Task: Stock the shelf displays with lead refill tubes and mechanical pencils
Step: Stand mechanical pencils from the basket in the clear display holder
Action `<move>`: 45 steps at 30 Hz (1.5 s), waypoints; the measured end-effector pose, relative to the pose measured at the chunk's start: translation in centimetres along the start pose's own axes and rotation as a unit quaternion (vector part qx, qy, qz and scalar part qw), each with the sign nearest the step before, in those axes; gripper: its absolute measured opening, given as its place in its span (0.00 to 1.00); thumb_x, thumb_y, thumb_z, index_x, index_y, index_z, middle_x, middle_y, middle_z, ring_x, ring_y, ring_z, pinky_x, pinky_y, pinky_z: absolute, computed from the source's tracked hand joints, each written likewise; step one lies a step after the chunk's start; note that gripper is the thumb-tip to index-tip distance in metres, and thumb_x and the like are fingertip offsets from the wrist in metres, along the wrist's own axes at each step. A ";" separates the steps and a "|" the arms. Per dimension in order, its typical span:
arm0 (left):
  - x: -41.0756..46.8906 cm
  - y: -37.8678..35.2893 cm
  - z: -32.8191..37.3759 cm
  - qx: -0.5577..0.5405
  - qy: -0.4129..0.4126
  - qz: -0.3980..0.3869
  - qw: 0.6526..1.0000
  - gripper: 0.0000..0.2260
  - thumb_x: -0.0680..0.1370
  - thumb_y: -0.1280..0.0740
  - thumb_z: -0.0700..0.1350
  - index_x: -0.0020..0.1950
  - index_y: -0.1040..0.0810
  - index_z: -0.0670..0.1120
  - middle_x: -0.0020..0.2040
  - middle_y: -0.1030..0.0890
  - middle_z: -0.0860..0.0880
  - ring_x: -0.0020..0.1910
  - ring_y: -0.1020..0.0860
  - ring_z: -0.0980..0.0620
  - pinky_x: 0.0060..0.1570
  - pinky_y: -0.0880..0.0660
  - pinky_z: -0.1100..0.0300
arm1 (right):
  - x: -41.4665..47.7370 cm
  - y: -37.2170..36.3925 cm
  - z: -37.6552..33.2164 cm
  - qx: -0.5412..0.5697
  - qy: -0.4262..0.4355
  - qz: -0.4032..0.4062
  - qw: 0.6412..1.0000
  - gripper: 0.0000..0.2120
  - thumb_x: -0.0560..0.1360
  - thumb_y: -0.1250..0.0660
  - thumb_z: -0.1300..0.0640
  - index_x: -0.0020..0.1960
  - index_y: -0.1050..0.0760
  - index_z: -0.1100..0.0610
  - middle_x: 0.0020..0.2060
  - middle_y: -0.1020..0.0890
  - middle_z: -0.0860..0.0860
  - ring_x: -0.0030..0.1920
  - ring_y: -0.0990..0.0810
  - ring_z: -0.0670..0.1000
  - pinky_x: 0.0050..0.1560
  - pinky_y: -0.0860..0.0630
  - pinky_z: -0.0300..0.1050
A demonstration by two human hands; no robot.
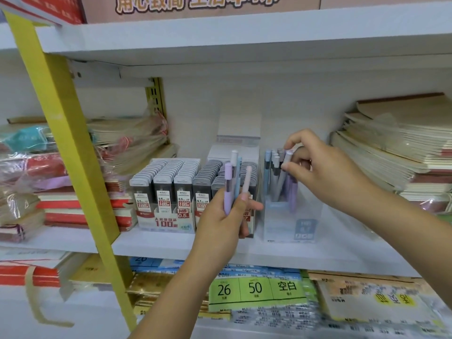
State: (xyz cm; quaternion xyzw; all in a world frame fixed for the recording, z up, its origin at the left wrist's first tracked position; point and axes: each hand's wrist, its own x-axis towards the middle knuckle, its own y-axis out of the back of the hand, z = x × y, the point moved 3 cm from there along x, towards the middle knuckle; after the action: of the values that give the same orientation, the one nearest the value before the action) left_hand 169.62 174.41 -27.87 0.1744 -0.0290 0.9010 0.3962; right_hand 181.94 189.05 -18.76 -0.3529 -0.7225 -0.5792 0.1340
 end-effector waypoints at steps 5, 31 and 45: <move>-0.3 0.1 0.0 0.010 -0.007 -0.006 1.000 0.14 0.84 0.40 0.49 0.53 0.21 0.41 0.28 0.21 0.60 0.24 0.29 0.59 0.27 0.30 0.69 | 0.2 -0.2 -0.2 0.000 0.008 0.016 1.000 0.10 0.76 0.33 0.52 0.50 0.35 0.44 0.39 0.20 0.47 0.40 0.23 0.48 0.39 0.29 0.45; -1.3 -0.6 0.6 -0.109 0.044 -0.106 0.987 0.17 0.75 0.34 0.58 0.53 0.17 0.47 0.48 0.13 0.47 0.34 0.21 0.55 0.35 0.24 0.64 | -2.9 -2.4 -3.1 0.380 -0.084 0.002 0.921 0.09 0.75 0.31 0.61 0.53 0.22 0.50 0.39 0.15 0.50 0.40 0.17 0.44 0.41 0.24 0.33; -0.9 2.8 1.8 -0.053 0.024 -0.005 0.998 0.02 0.75 0.27 0.47 0.43 0.16 0.53 0.39 0.14 0.46 0.24 0.34 0.58 0.24 0.34 0.66 | -4.3 2.2 -1.2 0.075 0.010 -0.041 0.996 0.07 0.72 0.28 0.56 0.48 0.19 0.46 0.46 0.19 0.41 0.49 0.24 0.40 0.51 0.28 0.29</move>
State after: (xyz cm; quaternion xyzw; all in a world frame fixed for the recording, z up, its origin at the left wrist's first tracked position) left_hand 168.65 171.56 -26.26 0.1321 -0.0661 0.9002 0.4097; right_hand 186.23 186.56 -19.33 -0.3062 -0.7761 -0.5321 0.1440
